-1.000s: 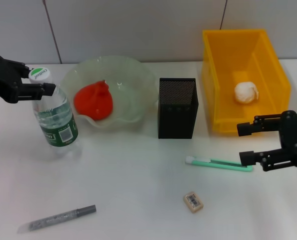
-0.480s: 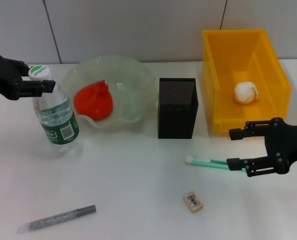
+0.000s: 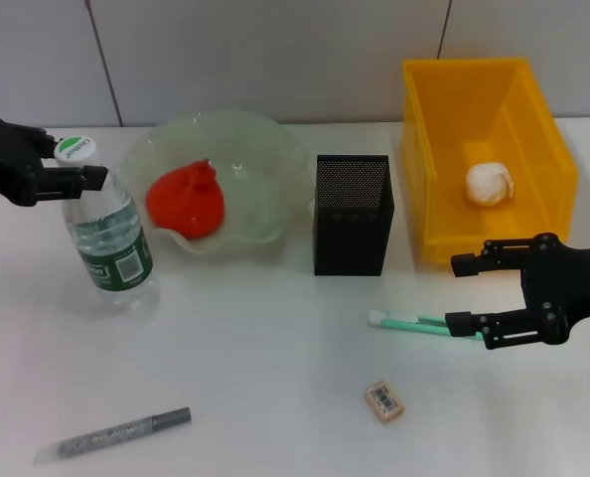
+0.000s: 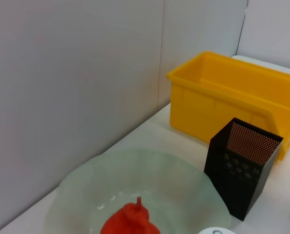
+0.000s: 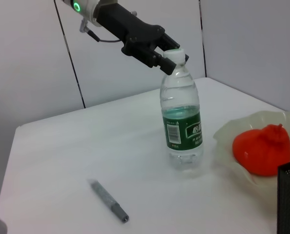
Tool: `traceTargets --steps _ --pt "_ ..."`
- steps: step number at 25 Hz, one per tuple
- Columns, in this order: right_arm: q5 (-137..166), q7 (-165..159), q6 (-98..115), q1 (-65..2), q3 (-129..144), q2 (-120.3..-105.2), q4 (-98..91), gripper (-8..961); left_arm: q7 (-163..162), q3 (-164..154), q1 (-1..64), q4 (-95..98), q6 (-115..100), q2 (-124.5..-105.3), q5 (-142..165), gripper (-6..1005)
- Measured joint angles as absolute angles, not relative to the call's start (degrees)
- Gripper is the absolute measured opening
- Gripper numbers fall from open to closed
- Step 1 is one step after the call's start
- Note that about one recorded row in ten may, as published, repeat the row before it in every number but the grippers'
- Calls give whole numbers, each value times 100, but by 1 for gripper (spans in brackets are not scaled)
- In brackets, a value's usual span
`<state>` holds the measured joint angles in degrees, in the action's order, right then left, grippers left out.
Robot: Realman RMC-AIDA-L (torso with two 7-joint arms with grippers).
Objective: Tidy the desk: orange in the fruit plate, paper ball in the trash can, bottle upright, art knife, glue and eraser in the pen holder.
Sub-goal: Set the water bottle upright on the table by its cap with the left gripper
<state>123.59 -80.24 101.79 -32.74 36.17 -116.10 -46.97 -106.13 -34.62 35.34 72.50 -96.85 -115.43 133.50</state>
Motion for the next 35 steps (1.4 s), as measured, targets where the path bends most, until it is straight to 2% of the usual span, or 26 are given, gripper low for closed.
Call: traceTargets --steps 35 --pt "12304 -8074 10180 -3321 3604 -11611 -4693 772 -10196 -3535 3377 6957 -9325 -11573 13143 451"
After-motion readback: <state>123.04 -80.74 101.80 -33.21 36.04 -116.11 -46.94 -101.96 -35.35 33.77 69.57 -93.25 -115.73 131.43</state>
